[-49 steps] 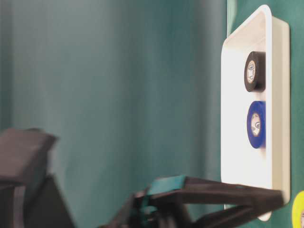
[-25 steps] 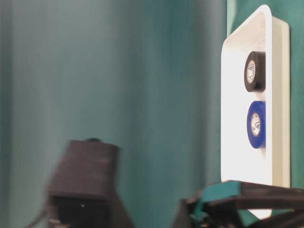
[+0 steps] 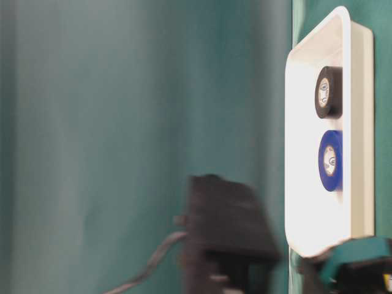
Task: Pick up the tape from a random location and place it into the white case.
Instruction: 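Close the left gripper inside the red-orange roll and lift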
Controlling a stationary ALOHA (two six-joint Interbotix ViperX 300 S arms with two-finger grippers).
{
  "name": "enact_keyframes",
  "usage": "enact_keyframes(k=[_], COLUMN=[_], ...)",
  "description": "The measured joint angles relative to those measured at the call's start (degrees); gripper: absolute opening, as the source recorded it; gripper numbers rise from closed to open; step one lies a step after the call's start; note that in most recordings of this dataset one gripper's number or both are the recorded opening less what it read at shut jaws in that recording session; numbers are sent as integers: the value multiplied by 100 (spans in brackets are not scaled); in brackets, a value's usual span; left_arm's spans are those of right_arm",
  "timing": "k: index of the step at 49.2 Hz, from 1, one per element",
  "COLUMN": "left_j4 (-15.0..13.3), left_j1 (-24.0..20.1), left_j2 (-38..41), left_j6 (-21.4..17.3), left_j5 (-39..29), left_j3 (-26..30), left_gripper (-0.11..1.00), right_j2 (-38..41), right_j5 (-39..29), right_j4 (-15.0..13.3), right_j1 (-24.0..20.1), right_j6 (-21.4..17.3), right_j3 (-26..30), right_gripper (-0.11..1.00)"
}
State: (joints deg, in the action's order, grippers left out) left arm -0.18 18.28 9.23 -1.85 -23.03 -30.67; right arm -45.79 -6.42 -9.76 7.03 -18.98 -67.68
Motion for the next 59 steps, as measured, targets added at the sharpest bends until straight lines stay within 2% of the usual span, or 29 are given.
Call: enact_keyframes(k=[13, 19, 23, 31, 34, 59], left_j4=[0, 0, 0, 0, 9, 0], left_j1=[70, 70, 70, 70, 62, 70], left_j2=[246, 255, 246, 246, 246, 246], left_j6=[-9, -9, -9, 18, 18, 18], left_j5=[79, 88, 88, 88, 88, 26], left_j3=[-26, -44, -53, -44, -44, -26], left_gripper=[98, 94, 81, 36, 24, 24], right_j2=[53, 53, 62, 70, 70, 70], right_j5=[9, 9, 18, 18, 18, 18], right_j4=[0, 0, 0, 0, 0, 0], right_j1=[0, 0, 9, 9, 9, 0], right_j6=[0, -9, -9, -9, -18, -18], right_j3=[0, 0, 0, 0, 0, 0], right_gripper=[89, 89, 89, 90, 89, 89])
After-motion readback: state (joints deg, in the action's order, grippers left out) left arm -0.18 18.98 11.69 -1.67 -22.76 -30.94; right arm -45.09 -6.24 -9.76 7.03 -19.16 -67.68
